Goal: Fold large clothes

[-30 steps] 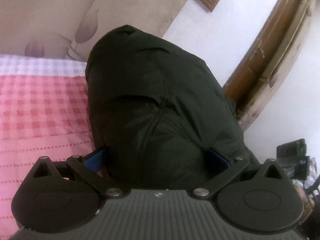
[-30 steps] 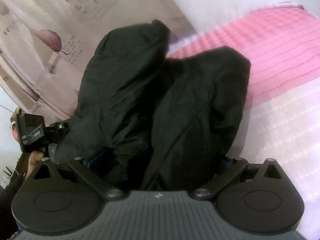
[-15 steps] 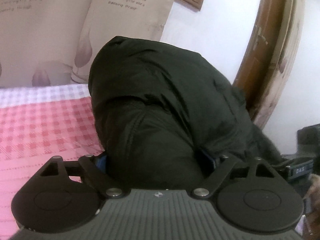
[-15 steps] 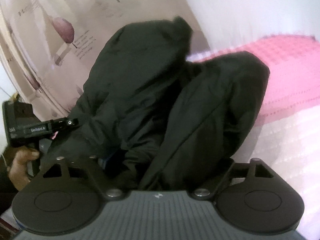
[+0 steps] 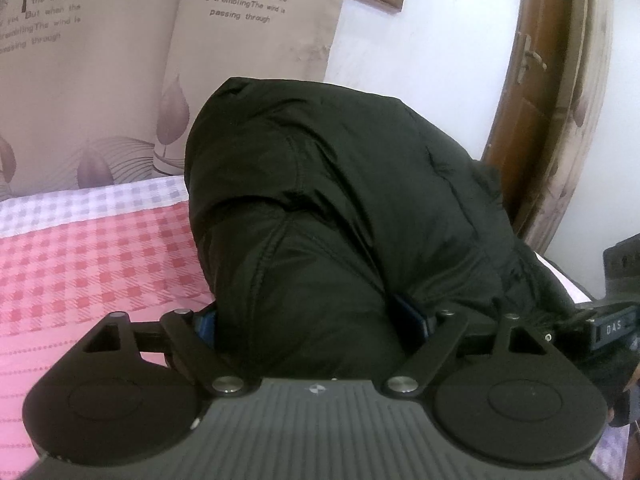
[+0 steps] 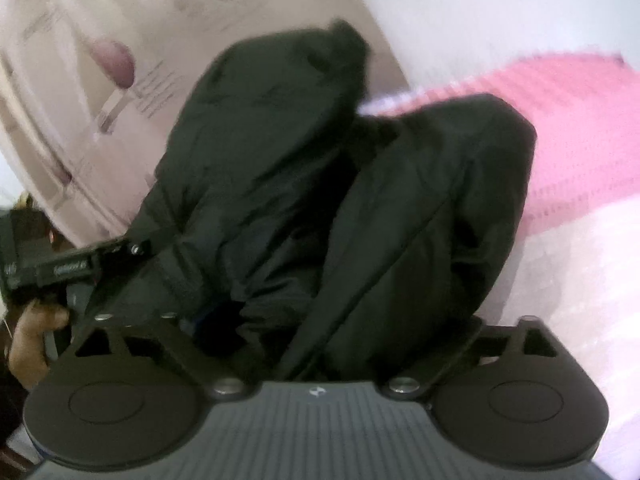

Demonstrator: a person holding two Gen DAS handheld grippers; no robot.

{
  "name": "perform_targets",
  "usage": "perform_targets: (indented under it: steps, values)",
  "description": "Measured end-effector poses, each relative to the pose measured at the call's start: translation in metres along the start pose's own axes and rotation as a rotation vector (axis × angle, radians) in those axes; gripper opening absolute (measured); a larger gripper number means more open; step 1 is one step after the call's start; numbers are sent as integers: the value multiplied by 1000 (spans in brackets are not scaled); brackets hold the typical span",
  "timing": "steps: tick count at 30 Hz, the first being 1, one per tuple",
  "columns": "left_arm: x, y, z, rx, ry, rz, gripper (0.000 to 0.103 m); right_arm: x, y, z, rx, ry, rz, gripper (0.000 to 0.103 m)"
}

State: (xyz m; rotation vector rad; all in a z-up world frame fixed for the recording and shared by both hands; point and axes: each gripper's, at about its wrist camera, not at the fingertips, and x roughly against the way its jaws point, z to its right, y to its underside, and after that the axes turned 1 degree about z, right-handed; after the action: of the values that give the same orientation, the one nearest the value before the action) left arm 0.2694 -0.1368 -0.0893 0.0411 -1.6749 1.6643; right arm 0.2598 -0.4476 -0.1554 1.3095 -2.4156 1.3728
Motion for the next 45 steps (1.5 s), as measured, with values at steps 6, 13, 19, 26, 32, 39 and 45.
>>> perform_targets:
  steps: [6,13,19,26,32,39,45]
  values:
    - [3,3,0,-1,-5,18,79,3,1,-9,39,-13,31,82]
    - [16,5,1,14,-29,50,72,8,0,-14,10,-34,69,63]
    - [30,2,-3,26,-54,64,68,5,0,-23,-48,-76,95,57]
    - [54,2,-16,52,-88,82,66,-2,-3,-47,-60,-126,98,53]
    - [80,4,-31,85,-123,94,64,-13,-6,-77,-50,-177,94,51]
    - [119,7,-50,119,-169,113,63,-27,-4,-113,-37,-231,76,50]
    - [161,8,-66,137,-211,137,63,-37,2,-144,-28,-283,59,50]
